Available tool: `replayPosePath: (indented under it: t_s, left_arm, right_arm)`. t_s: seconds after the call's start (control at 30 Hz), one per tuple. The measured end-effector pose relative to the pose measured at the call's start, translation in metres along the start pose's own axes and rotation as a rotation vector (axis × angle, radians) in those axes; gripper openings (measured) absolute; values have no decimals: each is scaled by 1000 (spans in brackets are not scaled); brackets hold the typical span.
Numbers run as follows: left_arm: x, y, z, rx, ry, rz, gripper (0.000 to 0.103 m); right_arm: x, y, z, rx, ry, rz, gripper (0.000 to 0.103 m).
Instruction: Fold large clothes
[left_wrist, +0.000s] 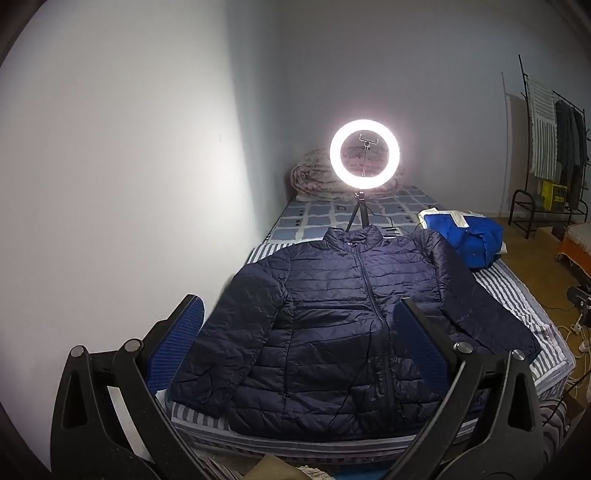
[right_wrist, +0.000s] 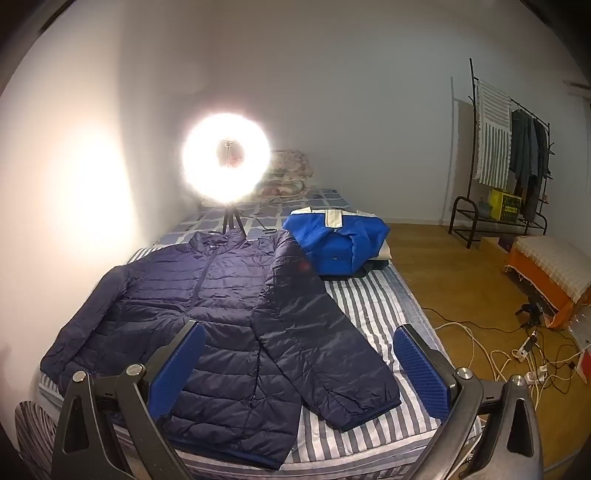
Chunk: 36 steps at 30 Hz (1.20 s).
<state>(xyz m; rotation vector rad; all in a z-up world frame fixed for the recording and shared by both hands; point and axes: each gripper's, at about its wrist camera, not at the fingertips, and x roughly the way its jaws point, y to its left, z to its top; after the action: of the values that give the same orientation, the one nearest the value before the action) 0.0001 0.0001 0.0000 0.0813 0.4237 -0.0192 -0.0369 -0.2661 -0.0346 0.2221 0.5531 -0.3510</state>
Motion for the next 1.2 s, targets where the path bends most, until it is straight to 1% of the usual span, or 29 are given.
replayPosePath:
  t_s: [0.27,0.4,0.8,1.2]
  left_arm:
    - [2,-1,0,11,-12,7,103]
    - [-1,-8,1,17,-18,8,103]
    - [-6,0,12,-3,-26,5,103]
    - [-6,2,13,-5,-37,6,103]
  right_arm:
    - [0,-2,-1,5,0,1,103]
    - [0,-2,-1,5,0,1,103]
    - [0,0,1,8,-4,-5,103]
    - [-2,-1,0,13,-9,-6,103]
